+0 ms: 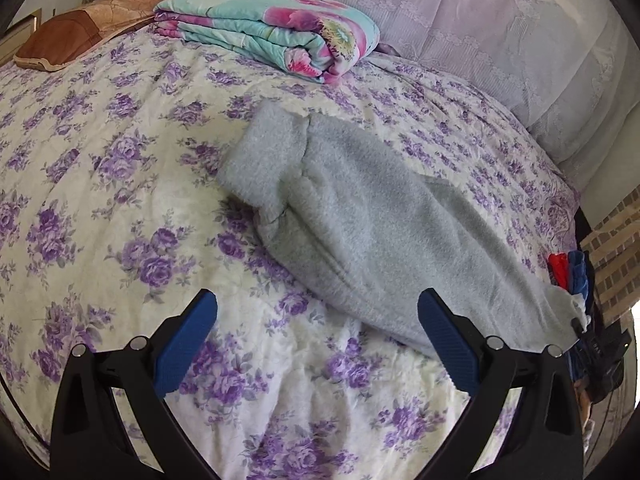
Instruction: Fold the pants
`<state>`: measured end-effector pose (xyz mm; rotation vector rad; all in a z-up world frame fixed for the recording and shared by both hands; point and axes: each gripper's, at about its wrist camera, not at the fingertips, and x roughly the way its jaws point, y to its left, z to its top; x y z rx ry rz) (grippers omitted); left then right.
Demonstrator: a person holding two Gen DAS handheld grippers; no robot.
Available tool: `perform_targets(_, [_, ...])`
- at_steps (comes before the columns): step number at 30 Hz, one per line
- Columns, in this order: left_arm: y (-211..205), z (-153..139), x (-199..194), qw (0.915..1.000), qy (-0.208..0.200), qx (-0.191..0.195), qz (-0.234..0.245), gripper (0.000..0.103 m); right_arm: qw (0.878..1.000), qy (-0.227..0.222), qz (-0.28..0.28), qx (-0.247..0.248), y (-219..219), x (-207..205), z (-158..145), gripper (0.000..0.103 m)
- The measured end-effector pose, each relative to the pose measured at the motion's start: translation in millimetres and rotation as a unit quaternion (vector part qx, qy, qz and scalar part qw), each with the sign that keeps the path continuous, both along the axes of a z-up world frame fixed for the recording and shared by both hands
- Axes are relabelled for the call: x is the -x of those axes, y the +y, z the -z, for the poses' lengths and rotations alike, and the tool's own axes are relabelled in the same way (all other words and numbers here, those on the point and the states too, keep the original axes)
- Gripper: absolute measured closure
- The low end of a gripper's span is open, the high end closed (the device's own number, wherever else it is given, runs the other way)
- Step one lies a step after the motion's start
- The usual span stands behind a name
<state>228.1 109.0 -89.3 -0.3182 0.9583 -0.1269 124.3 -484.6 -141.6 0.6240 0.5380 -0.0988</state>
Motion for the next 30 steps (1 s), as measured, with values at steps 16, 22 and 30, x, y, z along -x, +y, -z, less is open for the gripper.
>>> perform_targets(16, [-7, -25, -57, 0.9978, 0.029, 0.057, 0.014, 0.082, 0.999, 0.012, -0.028, 0.023, -2, -21, -31, 0.090])
perform_targets(22, [-38, -62, -118, 0.9986, -0.007, 0.041, 0.033, 0.088, 0.998, -0.011, -0.052, 0.030, -4, -81, -73, 0.093])
perform_targets(30, [-34, -57, -234, 0.9946, -0.029, 0.029, -0.096, 0.087, 0.995, 0.065, -0.011, 0.070, -30, -225, -91, 0.081])
